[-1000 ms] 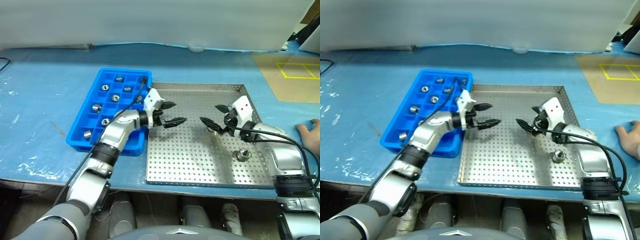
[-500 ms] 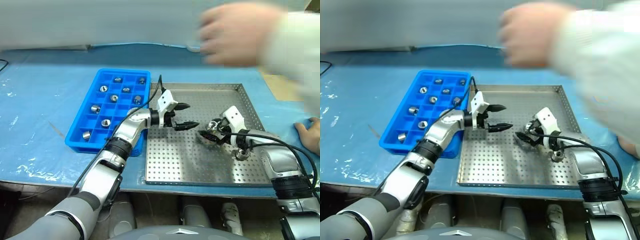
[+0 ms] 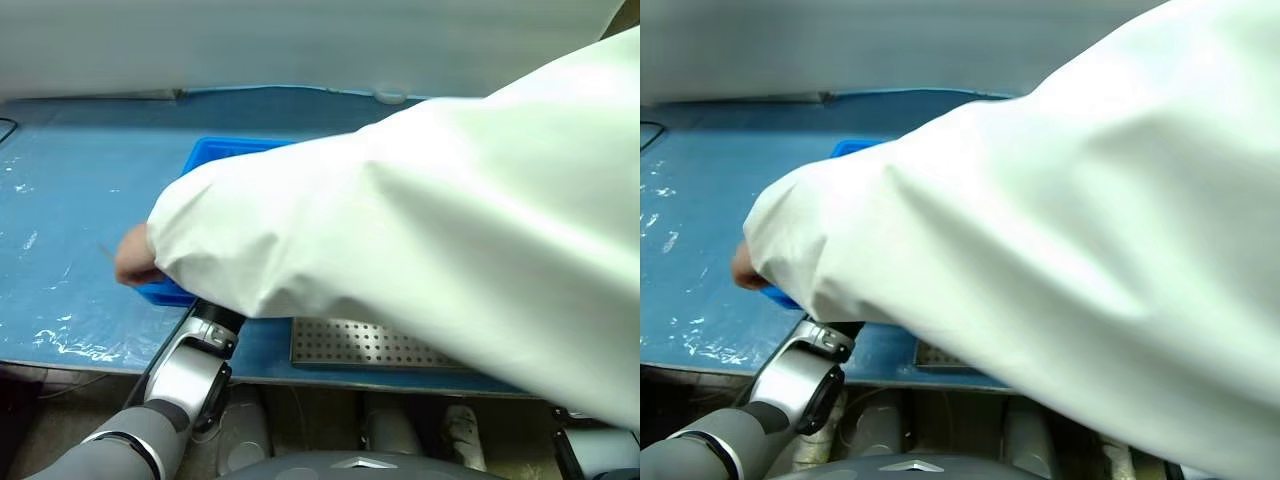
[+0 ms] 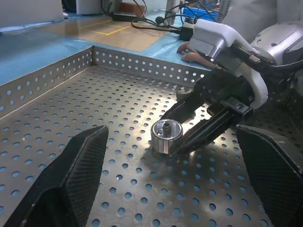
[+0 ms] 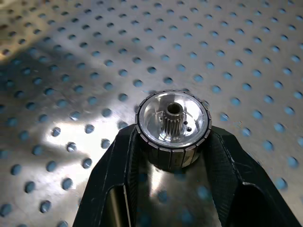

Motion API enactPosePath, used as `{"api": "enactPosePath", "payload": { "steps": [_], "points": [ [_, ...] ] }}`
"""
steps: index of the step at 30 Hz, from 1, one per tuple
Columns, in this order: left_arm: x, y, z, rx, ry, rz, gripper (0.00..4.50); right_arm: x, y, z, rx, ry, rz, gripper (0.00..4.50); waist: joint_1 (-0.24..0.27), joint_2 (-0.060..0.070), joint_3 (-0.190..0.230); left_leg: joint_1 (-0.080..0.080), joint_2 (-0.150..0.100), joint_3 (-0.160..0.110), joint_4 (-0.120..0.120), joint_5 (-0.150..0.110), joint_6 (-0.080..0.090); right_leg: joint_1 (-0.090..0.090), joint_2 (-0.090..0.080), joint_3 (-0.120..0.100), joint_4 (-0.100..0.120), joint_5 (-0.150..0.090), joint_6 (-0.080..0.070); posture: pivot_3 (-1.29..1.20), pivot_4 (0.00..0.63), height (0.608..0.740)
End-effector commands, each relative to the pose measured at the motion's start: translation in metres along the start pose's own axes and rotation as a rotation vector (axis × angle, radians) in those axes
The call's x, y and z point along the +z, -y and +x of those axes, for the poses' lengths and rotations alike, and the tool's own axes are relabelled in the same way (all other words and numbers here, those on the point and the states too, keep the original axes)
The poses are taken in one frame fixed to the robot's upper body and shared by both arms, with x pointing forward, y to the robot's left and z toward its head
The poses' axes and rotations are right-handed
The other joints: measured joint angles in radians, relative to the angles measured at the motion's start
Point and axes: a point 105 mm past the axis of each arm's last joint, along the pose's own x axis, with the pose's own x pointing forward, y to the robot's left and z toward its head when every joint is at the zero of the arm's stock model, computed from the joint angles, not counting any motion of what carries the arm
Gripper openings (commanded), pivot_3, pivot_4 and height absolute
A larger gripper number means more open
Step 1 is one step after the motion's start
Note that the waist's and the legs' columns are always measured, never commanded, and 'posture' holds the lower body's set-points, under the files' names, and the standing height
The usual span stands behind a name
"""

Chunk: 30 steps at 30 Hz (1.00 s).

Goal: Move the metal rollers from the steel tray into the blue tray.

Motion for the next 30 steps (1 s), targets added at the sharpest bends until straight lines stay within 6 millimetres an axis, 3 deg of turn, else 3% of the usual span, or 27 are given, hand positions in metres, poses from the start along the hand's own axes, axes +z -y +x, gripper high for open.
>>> {"api": "enactPosePath", "payload": {
  "steps": [1,10,22,27,30],
  "points": [
    [0.014,0.002,0.002,-0.011,0.038,0.038,4.5,0.019,-0.007,0.0,0.028,0.077,-0.057,1.58,0.0,0.0,0.0,0.0,0.0,0.0,0.0,0.0,0.0,0.0,0.0,0.0,0.0,0.0,0.0,-0.18,0.15,0.74],
    [0.009,-0.001,-0.003,0.038,0.037,0.048,4.5,0.026,0.001,0.007,-0.04,0.118,-0.092,1.58,-0.001,0.0,0.0,0.0,0.0,0.0,-0.001,0.0,0.0,0.0,0.0,0.0,-0.001,0.0,0.0,-0.17,0.15,0.74],
    [0.015,-0.011,-0.017,0.13,0.074,0.061,4.5,0.057,0.004,0.023,-0.082,0.262,-0.143,1.58,0.0,0.0,0.0,-0.003,0.0,0.0,-0.001,0.0,0.0,-0.003,0.0,0.0,-0.001,0.0,0.0,-0.14,0.15,0.74],
    [0.032,-0.033,-0.044,0.316,0.182,0.065,4.5,0.079,-0.015,0.038,-0.006,0.328,-0.155,1.58,-0.005,0.0,0.0,-0.003,0.0,0.0,-0.001,0.0,0.0,-0.004,0.0,0.0,-0.001,0.0,0.0,-0.13,0.15,0.74],
    [0.041,-0.051,-0.077,0.474,0.267,0.032,4.5,0.094,-0.026,0.048,0.039,0.367,-0.176,1.58,-0.005,0.0,0.0,-0.002,0.001,0.0,-0.002,0.0,-0.001,-0.004,0.001,0.0,-0.001,0.0,0.0,-0.13,0.15,0.74]
  ]
}}
